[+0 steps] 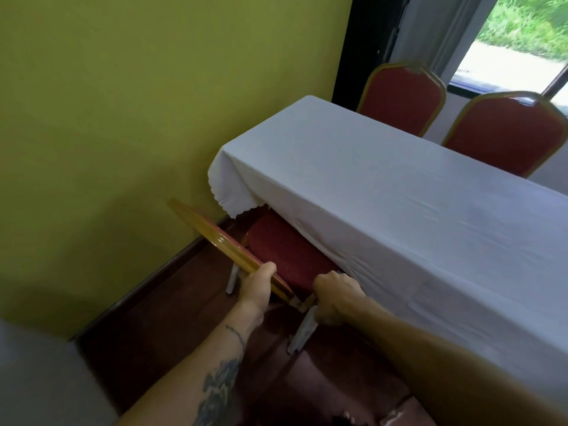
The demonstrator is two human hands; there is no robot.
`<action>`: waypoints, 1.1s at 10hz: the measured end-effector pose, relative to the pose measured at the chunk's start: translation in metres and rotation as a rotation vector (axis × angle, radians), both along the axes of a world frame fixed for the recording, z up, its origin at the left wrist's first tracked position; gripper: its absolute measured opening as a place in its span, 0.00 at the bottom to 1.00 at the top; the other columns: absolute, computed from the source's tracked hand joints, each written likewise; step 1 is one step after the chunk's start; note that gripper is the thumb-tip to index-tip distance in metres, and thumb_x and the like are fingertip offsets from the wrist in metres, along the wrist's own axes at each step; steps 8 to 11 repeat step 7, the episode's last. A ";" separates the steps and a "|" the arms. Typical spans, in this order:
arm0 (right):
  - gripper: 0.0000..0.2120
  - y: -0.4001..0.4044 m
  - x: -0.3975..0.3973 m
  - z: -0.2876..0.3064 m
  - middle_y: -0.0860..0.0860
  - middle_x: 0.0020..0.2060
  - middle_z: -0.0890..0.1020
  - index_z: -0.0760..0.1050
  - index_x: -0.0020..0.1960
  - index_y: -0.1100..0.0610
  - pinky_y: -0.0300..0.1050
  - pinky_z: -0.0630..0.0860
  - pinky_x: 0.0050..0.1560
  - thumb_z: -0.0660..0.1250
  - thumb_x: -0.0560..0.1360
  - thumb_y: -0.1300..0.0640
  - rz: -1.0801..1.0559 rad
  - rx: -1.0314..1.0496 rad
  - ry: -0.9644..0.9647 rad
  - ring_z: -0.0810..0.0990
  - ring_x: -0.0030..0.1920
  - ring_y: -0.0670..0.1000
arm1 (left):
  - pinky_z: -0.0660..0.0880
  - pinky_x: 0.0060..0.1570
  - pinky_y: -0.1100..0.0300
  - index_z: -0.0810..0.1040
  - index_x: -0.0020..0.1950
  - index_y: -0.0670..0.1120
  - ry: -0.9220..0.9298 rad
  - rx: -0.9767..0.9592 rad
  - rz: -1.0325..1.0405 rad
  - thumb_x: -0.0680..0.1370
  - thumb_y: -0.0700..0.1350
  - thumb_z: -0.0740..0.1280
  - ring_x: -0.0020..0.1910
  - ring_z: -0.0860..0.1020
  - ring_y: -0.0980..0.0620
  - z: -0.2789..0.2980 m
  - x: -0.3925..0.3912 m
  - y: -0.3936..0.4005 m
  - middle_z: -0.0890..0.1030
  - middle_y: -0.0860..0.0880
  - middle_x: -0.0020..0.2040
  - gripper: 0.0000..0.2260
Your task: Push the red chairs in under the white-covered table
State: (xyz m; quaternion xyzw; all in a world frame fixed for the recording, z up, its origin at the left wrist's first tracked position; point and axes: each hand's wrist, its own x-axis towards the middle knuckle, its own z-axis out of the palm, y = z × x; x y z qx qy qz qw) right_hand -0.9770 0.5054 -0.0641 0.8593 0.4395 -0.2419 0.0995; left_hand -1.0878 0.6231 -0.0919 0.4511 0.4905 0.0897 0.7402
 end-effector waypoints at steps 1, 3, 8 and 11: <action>0.10 0.003 0.003 0.001 0.53 0.43 0.77 0.73 0.45 0.56 0.47 0.73 0.38 0.72 0.71 0.54 -0.013 0.008 0.008 0.78 0.41 0.56 | 0.79 0.57 0.40 0.74 0.38 0.47 -0.028 -0.022 0.018 0.80 0.46 0.65 0.44 0.78 0.42 0.002 0.002 0.001 0.77 0.45 0.37 0.11; 0.22 -0.004 0.004 -0.006 0.55 0.54 0.79 0.73 0.62 0.57 0.49 0.73 0.44 0.72 0.73 0.47 -0.057 0.054 0.026 0.80 0.52 0.58 | 0.79 0.59 0.38 0.78 0.53 0.46 -0.009 -0.051 -0.005 0.81 0.48 0.64 0.54 0.79 0.42 0.007 0.001 -0.003 0.81 0.42 0.52 0.07; 0.22 -0.038 0.050 0.035 0.54 0.61 0.79 0.73 0.66 0.53 0.51 0.76 0.54 0.64 0.77 0.43 -0.104 0.306 0.078 0.78 0.56 0.57 | 0.80 0.48 0.50 0.74 0.67 0.39 0.543 0.243 -0.418 0.82 0.58 0.57 0.44 0.81 0.44 0.058 -0.007 -0.028 0.81 0.41 0.49 0.25; 0.22 -0.038 0.050 0.035 0.54 0.61 0.79 0.73 0.66 0.53 0.51 0.76 0.54 0.64 0.77 0.43 -0.104 0.306 0.078 0.78 0.56 0.57 | 0.80 0.48 0.50 0.74 0.67 0.39 0.543 0.243 -0.418 0.82 0.58 0.57 0.44 0.81 0.44 0.058 -0.007 -0.028 0.81 0.41 0.49 0.25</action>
